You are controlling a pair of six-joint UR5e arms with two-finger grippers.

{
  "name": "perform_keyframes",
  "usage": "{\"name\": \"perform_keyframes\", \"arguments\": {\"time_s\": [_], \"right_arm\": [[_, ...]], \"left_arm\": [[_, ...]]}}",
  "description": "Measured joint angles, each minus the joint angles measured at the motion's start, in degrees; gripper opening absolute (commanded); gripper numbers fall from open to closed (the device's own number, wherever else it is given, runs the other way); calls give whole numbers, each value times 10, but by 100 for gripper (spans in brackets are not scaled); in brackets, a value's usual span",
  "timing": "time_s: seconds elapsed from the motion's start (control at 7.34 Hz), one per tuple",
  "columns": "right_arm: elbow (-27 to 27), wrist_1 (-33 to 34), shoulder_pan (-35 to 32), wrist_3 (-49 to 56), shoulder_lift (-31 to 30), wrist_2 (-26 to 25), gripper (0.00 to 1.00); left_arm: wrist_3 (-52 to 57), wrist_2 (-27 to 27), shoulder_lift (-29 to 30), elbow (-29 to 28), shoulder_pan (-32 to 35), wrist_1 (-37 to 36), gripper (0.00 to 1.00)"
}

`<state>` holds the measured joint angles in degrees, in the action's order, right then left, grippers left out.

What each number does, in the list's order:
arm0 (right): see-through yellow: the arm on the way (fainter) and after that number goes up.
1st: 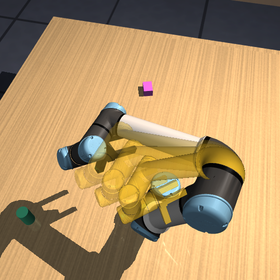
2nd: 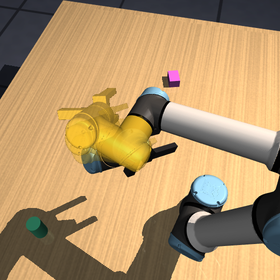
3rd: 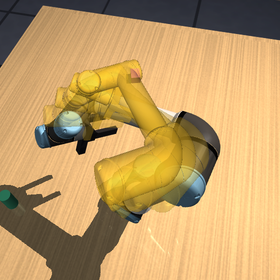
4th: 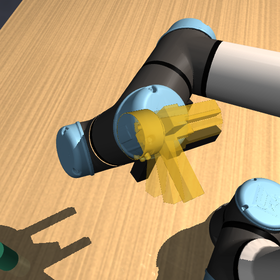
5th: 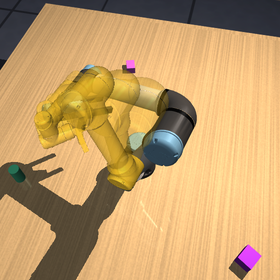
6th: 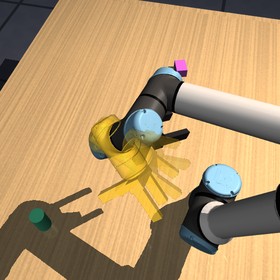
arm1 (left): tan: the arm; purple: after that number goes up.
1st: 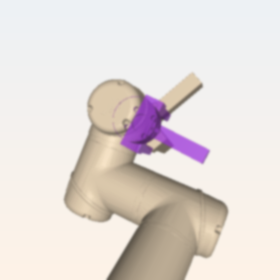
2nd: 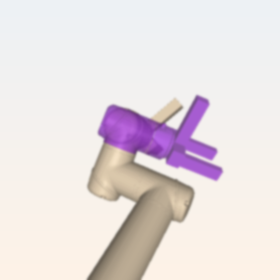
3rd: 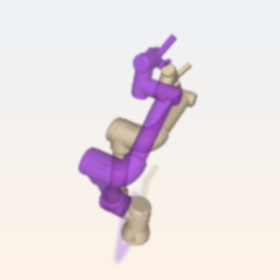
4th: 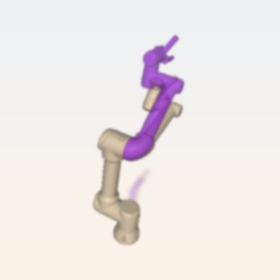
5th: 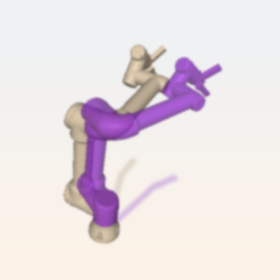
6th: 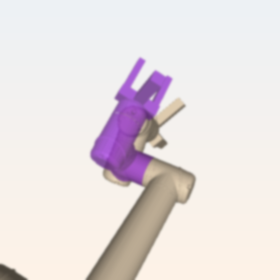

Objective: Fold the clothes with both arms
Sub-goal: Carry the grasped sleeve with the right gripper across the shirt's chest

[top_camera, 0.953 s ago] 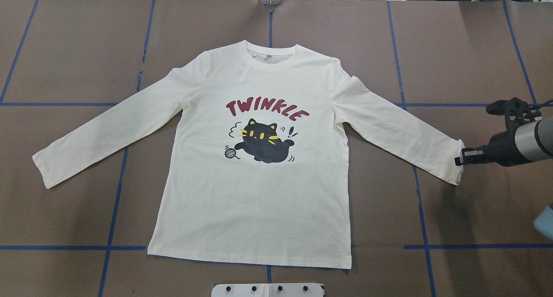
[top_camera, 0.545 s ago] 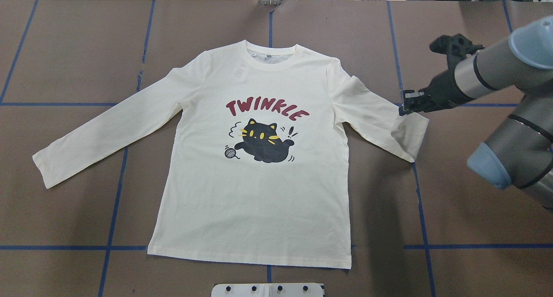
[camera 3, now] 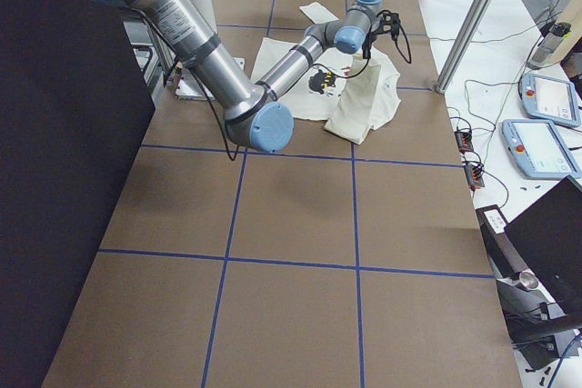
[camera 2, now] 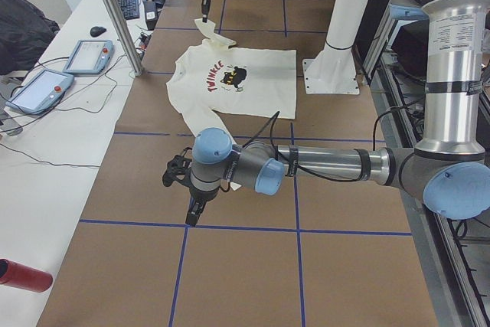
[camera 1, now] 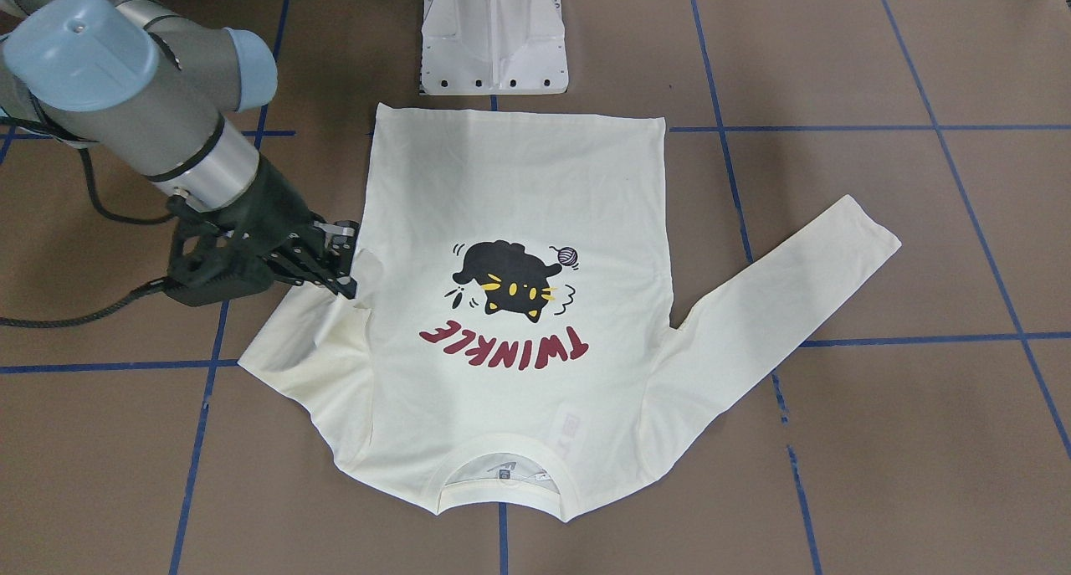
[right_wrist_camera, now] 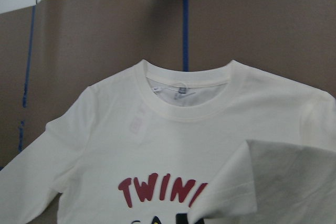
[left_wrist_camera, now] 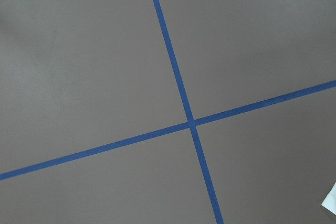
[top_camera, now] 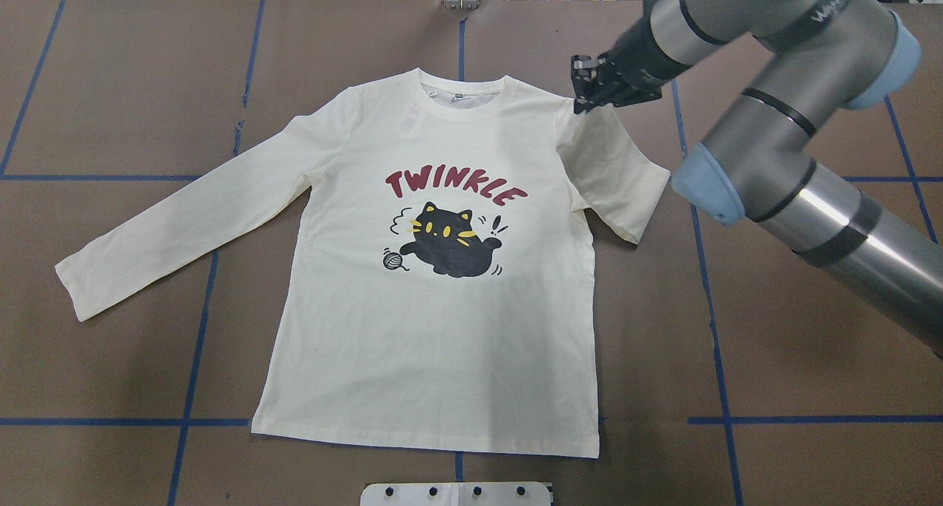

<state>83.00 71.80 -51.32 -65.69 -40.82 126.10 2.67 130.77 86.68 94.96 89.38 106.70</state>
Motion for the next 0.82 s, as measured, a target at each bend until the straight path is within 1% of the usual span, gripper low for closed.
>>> {"name": "perform_keyframes", "arguments": {"time_s": [0.14, 0.27, 0.41, 0.54, 0.82], "right_arm": [[-81, -17, 16, -3, 76, -15, 0], [-152, -44, 49, -4, 128, -52, 0], [-203, -66, 86, -4, 154, -97, 0], [-232, -83, 116, -4, 163, -134, 0], [-255, -114, 148, -4, 180, -167, 0]], "left_arm": [[0, 0, 1, -1, 0, 0, 99], [0, -1, 2, -2, 0, 0, 99], [0, -1, 3, -2, 0, 0, 99], [0, -1, 3, -3, 0, -1, 99], [0, -1, 2, -4, 0, -1, 99]]}}
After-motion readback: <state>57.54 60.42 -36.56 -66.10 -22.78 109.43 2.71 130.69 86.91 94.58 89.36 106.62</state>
